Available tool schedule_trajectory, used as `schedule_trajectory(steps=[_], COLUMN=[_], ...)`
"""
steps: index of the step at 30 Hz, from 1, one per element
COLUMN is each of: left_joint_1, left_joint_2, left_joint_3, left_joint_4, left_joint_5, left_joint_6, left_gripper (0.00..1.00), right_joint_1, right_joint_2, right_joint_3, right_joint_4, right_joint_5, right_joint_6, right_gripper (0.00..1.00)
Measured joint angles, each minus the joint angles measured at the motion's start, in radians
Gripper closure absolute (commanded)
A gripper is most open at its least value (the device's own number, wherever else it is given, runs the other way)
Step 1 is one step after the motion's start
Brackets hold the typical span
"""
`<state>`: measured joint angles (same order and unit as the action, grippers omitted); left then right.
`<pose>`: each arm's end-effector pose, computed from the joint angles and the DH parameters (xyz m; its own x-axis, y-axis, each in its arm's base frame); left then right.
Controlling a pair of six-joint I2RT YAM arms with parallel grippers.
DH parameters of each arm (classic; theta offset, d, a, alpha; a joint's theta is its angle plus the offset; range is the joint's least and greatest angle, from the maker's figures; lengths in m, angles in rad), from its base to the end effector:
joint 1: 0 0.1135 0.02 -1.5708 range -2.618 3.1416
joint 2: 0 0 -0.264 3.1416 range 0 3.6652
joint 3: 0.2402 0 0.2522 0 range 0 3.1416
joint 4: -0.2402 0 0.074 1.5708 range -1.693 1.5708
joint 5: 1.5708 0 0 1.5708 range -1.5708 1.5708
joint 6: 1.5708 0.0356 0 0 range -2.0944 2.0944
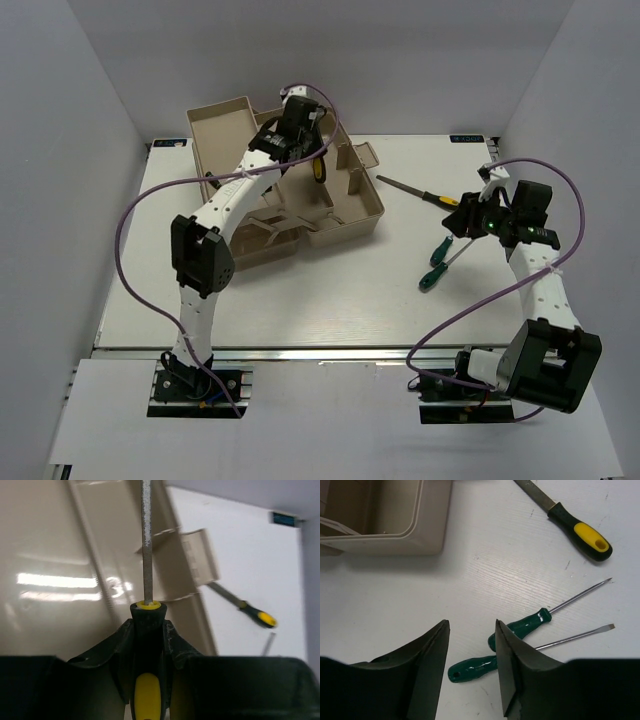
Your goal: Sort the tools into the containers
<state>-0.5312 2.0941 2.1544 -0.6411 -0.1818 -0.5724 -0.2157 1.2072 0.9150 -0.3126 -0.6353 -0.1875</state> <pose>0.4205 -0.2396 0.3570 -0.5969 -0.2671 -0.7565 0.0530 0.9277 -0.3694 0.2609 -0.0355 0.2888 -0.4889 -0.0465 -0.8711 -0.4028 0.8978 0.1782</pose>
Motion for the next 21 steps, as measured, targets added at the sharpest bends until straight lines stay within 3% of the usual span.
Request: schedule_trajectory(steps=[5,7,8,10,11,15,21], left_joint_1=[0.000,0.000,0.000,0.002,0.002,0.006,0.006], left_joint_2=[0.057,0.072,0.076,0.077,0.077,0.075,0.031], left_joint_3=[-0.021,-0.024,-0.024,-0.024,-0.024,-0.023,-0.046], left_joint_4=[-0.126,-0.169,-0.184,-0.199,-0.198,-0.191,-0.135], left_joint_5=[-0.122,-0.161,-0.180,-0.203,-0.210,-0.215,-0.145], left_joint_6=[0.003,0.002,0.003,0.006,0.008,0.010,0.029], left_gripper=[0.85,0.72,0.53,0.43,0.39,0.35,0.32], right_joint_1=[0.000,0.000,0.000,0.000,0.000,0.012,0.070], right_joint_2=[0.064,0.093,0.106,0.132,0.147,0.270,0.588], right_joint_3=[0.047,0.068,0.076,0.089,0.098,0.189,0.473], right_joint_4=[-0.001,0.000,0.001,0.002,0.002,0.001,-0.034], right_joint_5=[0.043,0.061,0.069,0.083,0.085,0.104,0.164], right_joint_6=[-0.016,-0.021,-0.024,-0.029,-0.038,-0.109,-0.339], right_gripper=[0.49,0.47,0.34,0.14,0.11,0.11,0.11])
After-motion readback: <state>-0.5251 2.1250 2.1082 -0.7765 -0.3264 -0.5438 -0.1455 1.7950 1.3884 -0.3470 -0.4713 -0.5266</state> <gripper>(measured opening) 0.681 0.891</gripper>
